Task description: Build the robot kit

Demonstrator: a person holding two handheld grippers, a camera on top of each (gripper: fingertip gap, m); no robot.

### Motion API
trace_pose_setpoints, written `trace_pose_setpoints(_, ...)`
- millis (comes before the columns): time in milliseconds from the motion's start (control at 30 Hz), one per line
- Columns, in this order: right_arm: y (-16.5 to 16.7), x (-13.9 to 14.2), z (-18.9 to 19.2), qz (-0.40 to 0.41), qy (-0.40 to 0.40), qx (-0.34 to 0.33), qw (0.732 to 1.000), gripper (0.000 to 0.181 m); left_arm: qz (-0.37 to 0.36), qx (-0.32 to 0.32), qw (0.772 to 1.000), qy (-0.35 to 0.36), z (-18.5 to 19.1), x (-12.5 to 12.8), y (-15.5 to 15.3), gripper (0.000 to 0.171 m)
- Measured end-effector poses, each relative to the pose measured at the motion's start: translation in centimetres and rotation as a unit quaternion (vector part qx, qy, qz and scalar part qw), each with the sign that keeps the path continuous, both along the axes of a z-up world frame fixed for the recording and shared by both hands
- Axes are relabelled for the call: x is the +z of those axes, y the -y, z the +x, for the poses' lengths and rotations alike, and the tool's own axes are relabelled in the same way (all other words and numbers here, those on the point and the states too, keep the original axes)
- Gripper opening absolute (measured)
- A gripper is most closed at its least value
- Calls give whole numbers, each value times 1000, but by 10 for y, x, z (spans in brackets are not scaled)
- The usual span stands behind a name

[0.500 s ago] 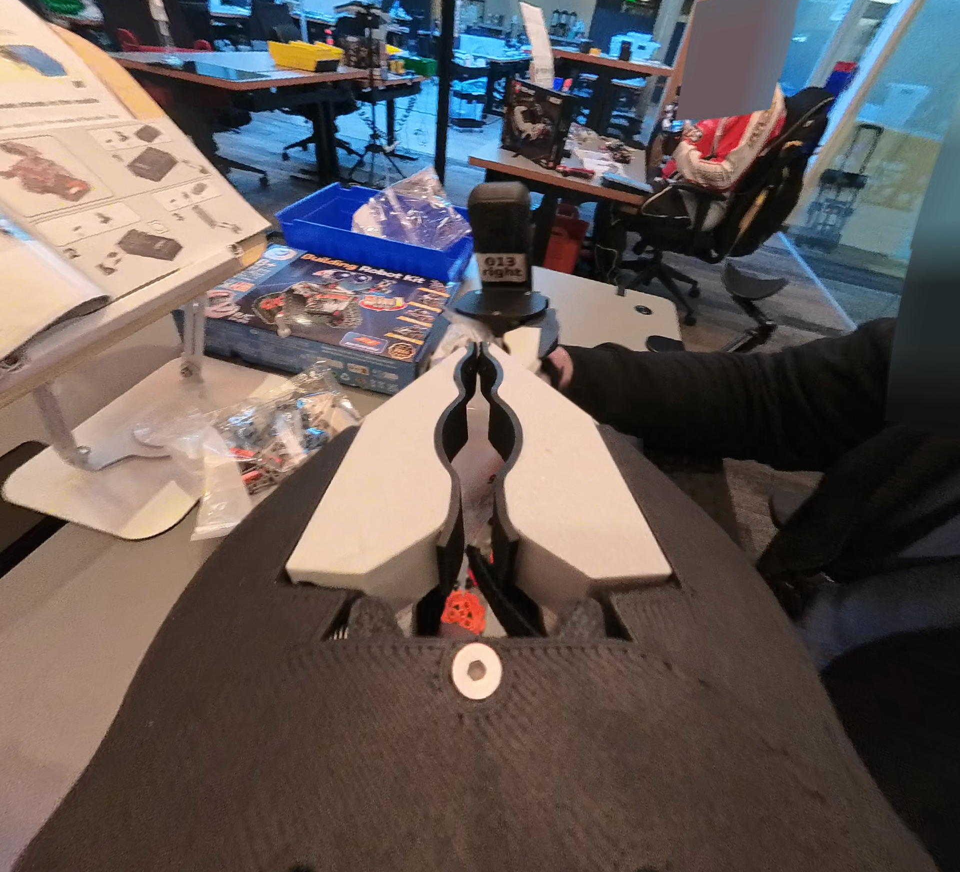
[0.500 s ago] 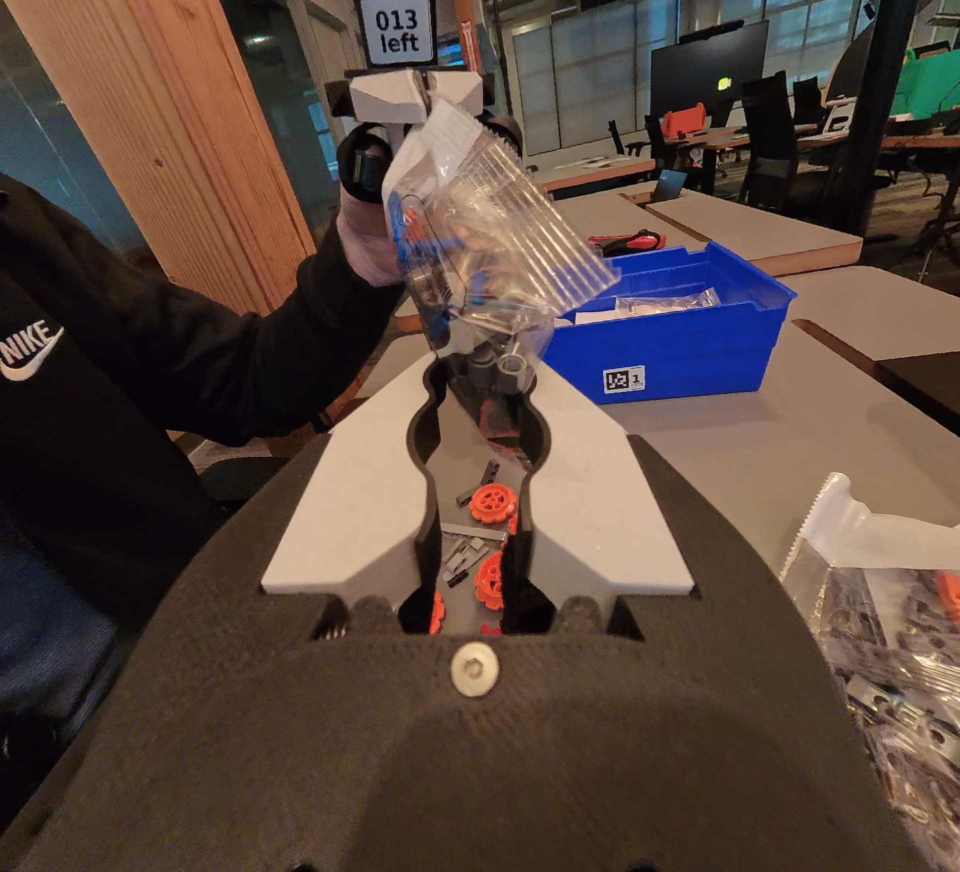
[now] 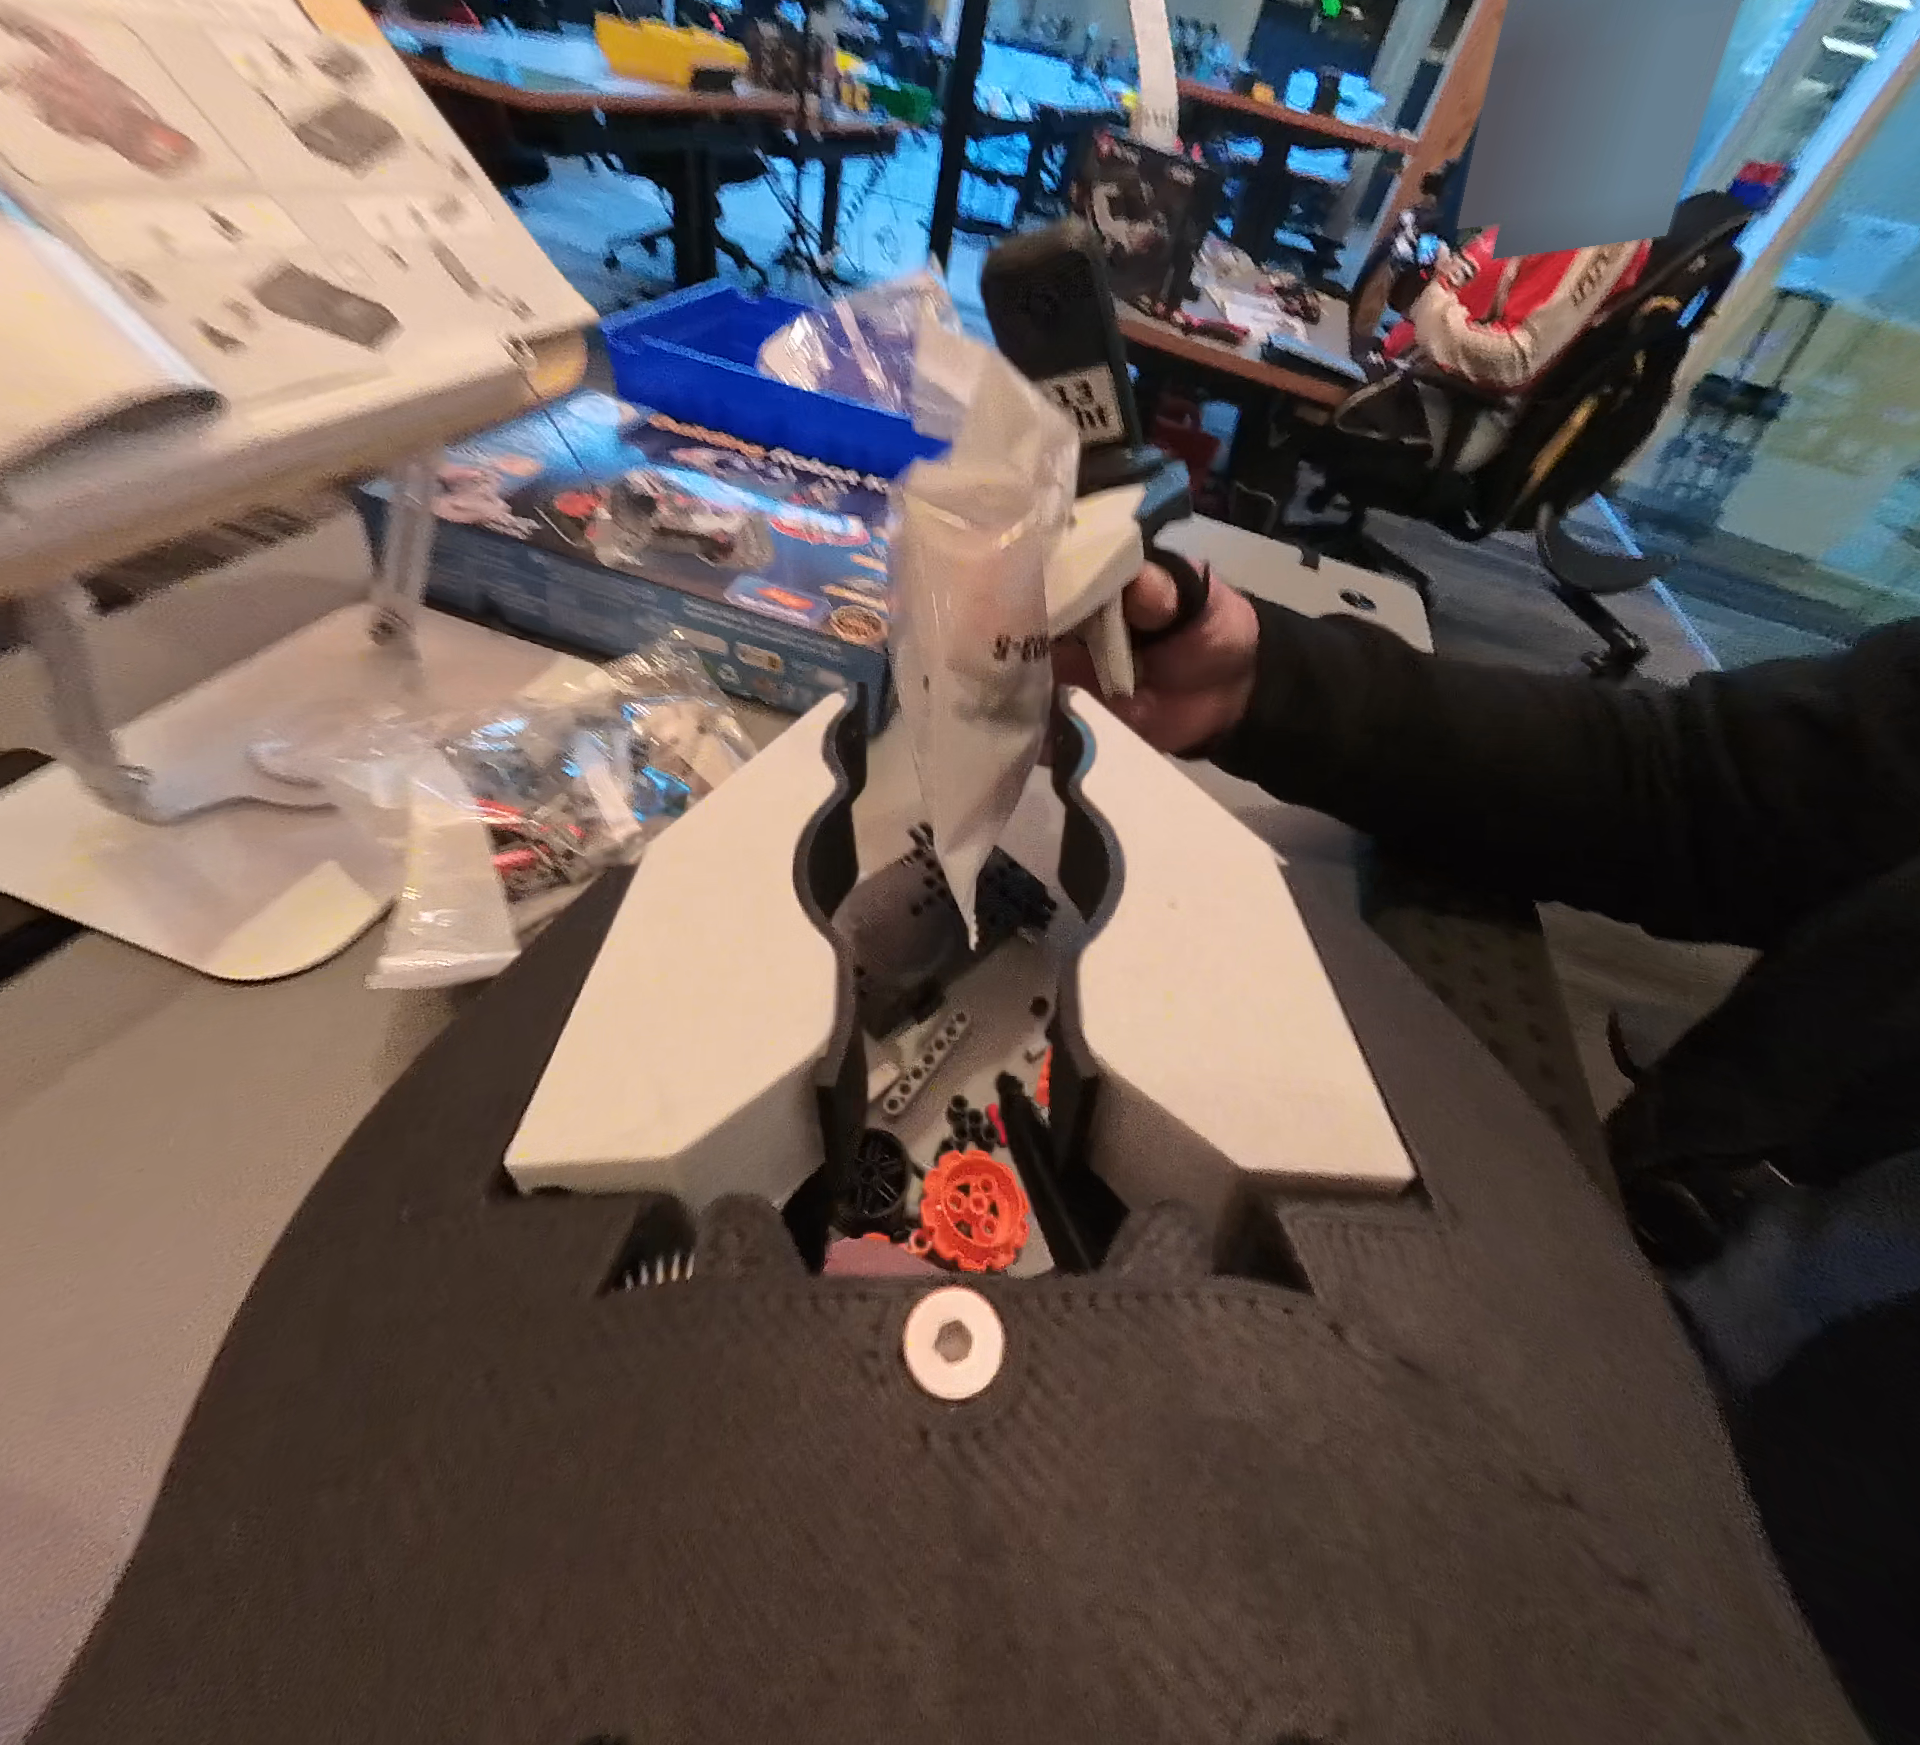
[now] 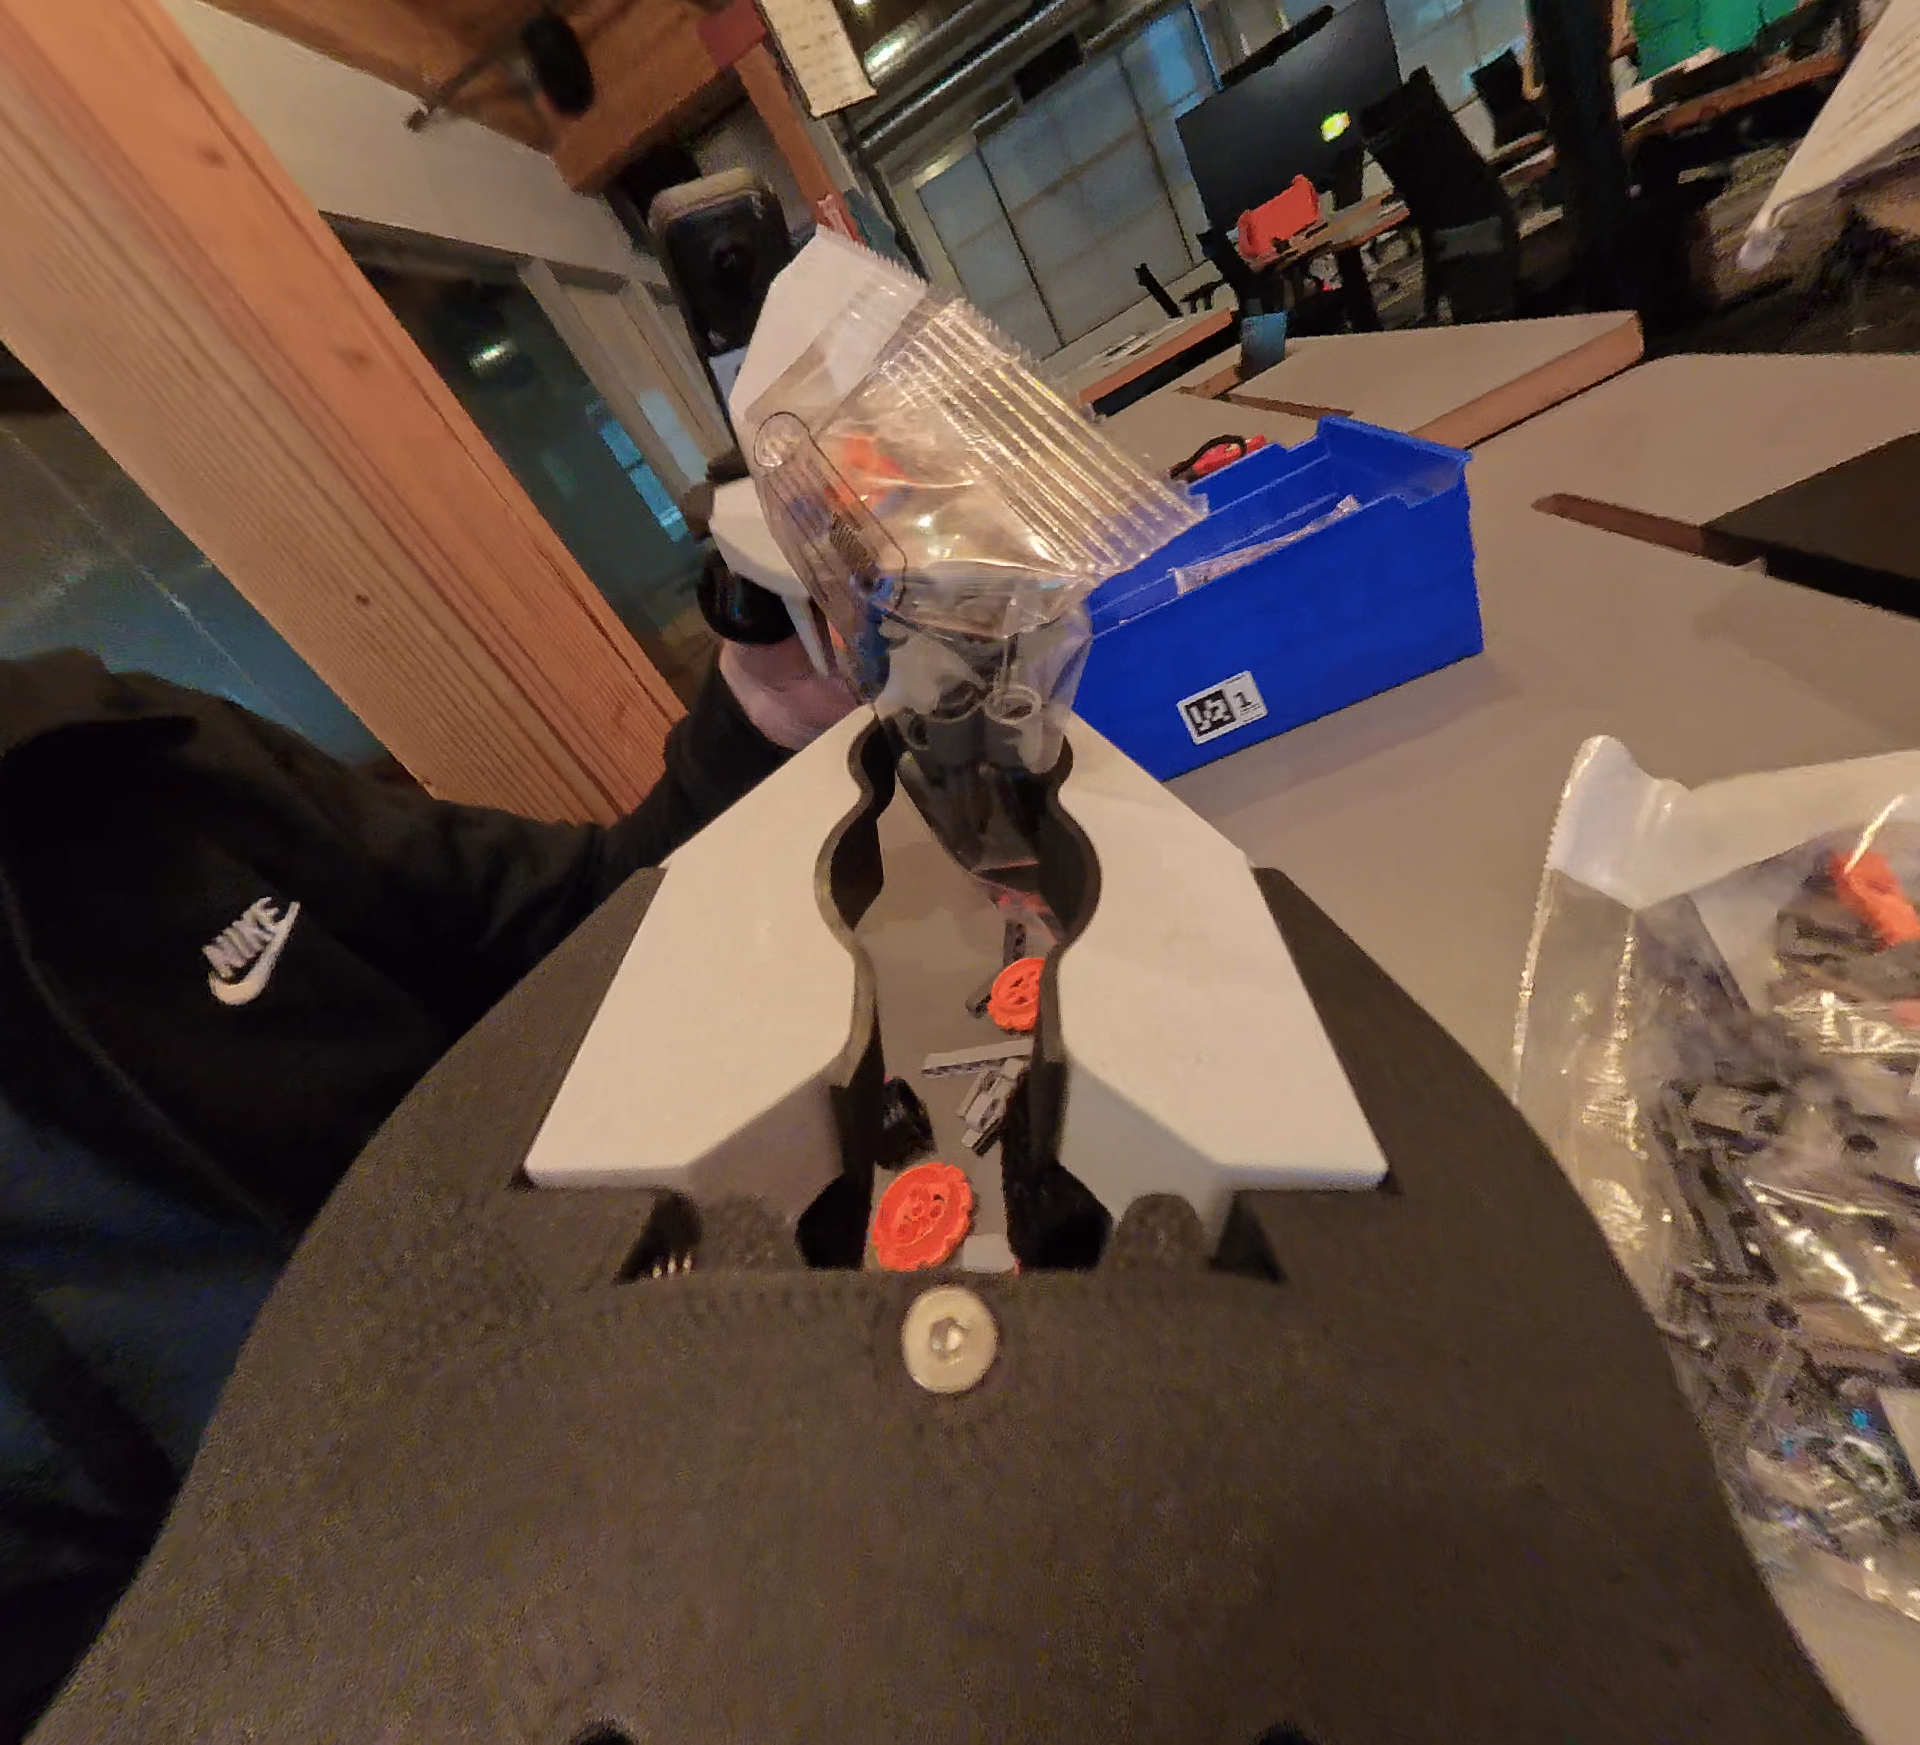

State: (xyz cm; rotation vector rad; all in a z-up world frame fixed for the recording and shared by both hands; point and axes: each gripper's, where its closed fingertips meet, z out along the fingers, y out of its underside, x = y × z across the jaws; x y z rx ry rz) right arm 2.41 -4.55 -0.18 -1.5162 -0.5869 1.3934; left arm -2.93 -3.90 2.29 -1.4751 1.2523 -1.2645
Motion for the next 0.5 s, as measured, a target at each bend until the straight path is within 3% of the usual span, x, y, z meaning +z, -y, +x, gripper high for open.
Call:
trace_pose_setpoints(133, 1, -8, -3, -17, 10, 15, 1000, 24, -10, -26, 999, -18, 22, -24, 8, 32)
trace_pose_setpoints(300, 0, -13, -2, -23, 25, 12, 999, 24, -34, -19, 999, 11, 28, -29, 2, 28)
trace_pose_setpoints(400, 0, -14, -3, -22, 29, 11, 999, 28, -41, -15, 999, 23, 27, -29, -1, 13)
trace_pose_setpoints(500, 0, -13, -4, -19, 25, 12, 999, 30, -48, -12, 998, 34, 27, -27, -3, 11)
